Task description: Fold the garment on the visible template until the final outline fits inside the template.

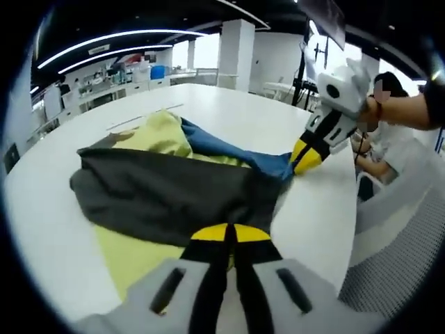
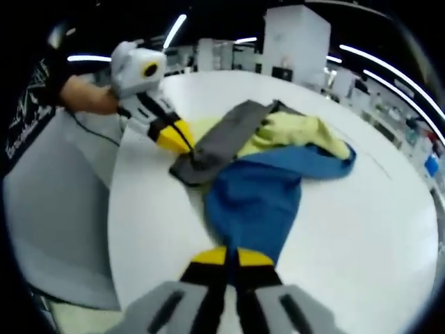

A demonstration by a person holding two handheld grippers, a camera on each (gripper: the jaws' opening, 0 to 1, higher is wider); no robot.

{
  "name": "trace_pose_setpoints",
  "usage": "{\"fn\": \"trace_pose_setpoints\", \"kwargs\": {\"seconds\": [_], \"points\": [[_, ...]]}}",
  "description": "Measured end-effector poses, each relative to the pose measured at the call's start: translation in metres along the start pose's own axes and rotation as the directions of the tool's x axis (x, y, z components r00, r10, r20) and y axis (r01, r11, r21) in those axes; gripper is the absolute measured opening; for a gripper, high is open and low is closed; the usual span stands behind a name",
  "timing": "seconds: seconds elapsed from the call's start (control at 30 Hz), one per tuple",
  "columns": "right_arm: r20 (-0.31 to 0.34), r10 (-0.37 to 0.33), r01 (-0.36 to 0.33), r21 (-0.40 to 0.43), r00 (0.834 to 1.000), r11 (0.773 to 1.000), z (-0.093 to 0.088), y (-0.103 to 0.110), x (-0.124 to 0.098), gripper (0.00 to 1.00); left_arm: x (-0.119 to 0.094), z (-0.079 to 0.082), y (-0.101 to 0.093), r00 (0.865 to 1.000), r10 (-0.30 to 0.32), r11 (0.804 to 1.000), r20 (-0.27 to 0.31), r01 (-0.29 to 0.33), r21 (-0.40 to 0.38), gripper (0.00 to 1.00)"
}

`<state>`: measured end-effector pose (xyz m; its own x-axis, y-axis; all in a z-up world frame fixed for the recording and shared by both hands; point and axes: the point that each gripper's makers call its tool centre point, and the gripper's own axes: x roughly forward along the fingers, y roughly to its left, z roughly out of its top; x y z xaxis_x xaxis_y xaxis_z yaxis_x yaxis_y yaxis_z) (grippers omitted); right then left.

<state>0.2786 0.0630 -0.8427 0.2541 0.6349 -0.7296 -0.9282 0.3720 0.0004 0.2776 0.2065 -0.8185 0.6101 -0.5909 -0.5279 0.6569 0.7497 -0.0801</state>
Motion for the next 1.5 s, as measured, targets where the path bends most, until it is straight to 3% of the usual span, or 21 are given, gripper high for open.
{"fn": "trace_pose_setpoints", "kwargs": {"seconds": [0.13,0.27,0.43,0.53,0.63,0.67,0.8,0.93,1.0,1.1,1.17,1.23,1.37,1.5], "points": [[0.055,-0.008,0.005,0.054,0.998,0.999,0.009,-0.005,-0.007,0.0,-0.011,0.017,0.011,0.997,0.02,0.997,0.068,-0.014,-0.08,0.0],[0.1,-0.037,0.023,0.136,0.994,0.99,0.018,-0.011,-0.014,0.0,-0.027,0.031,0.033,0.987,0.101,0.975,0.121,-0.074,-0.208,0.0],[0.129,-0.085,0.064,0.162,0.988,0.985,0.027,-0.023,-0.023,0.0,-0.049,0.046,0.072,0.955,0.203,0.927,0.215,-0.117,-0.355,0.0],[0.086,-0.155,0.143,0.136,0.984,0.98,0.023,-0.038,-0.028,0.0,-0.06,0.047,0.091,0.938,0.258,0.902,0.231,-0.148,-0.406,0.0],[0.087,-0.186,0.172,0.151,0.979,0.974,0.023,-0.049,-0.032,0.0,-0.069,0.046,0.109,0.921,0.302,0.875,0.244,-0.167,-0.454,0.0],[0.098,-0.198,0.18,0.167,0.975,0.969,0.025,-0.053,-0.034,0.0,-0.074,0.045,0.12,0.91,0.329,0.86,0.25,-0.18,-0.477,0.0],[0.105,-0.259,0.231,0.222,0.96,0.947,0.026,-0.075,-0.042,0.0,-0.094,0.04,0.148,0.878,0.404,0.817,0.255,-0.221,-0.533,0.0],[0.102,-0.294,0.258,0.27,0.95,0.928,0.026,-0.083,-0.047,0.0,-0.109,0.032,0.172,0.845,0.476,0.789,0.244,-0.287,-0.543,0.0],[0.099,-0.313,0.275,0.282,0.945,0.919,0.024,-0.089,-0.049,0.0,-0.114,0.023,0.182,0.836,0.504,0.772,0.216,-0.324,-0.546,0.0],[0.098,-0.353,0.307,0.317,0.93,0.897,0.023,-0.101,-0.053,0.0,-0.124,0.014,0.201,0.817,0.538,0.745,0.206,-0.346,-0.571,0.0],[0.099,-0.386,0.323,0.38,0.917,0.866,0.02,-0.11,-0.058,0.0,-0.133,0.007,0.214,0.8,0.572,0.728,0.182,-0.392,-0.563,0.0],[0.1,-0.407,0.331,0.424,0.908,0.843,0.018,-0.118,-0.062,0.0,-0.137,0.002,0.223,0.792,0.587,0.717,0.171,-0.41,-0.564,0.0],[0.091,-0.425,0.315,0.535,0.901,0.784,0.013,-0.131,-0.069,0.0,-0.148,-0.007,0.238,0.767,0.625,0.683,0.143,-0.449,-0.576,0.0],[0.102,-0.436,0.293,0.602,0.894,0.742,0.01,-0.144,-0.074,0.0,-0.159,-0.015,0.253,0.748,0.65,0.66,0.131,-0.471,-0.585,0.0]]}}
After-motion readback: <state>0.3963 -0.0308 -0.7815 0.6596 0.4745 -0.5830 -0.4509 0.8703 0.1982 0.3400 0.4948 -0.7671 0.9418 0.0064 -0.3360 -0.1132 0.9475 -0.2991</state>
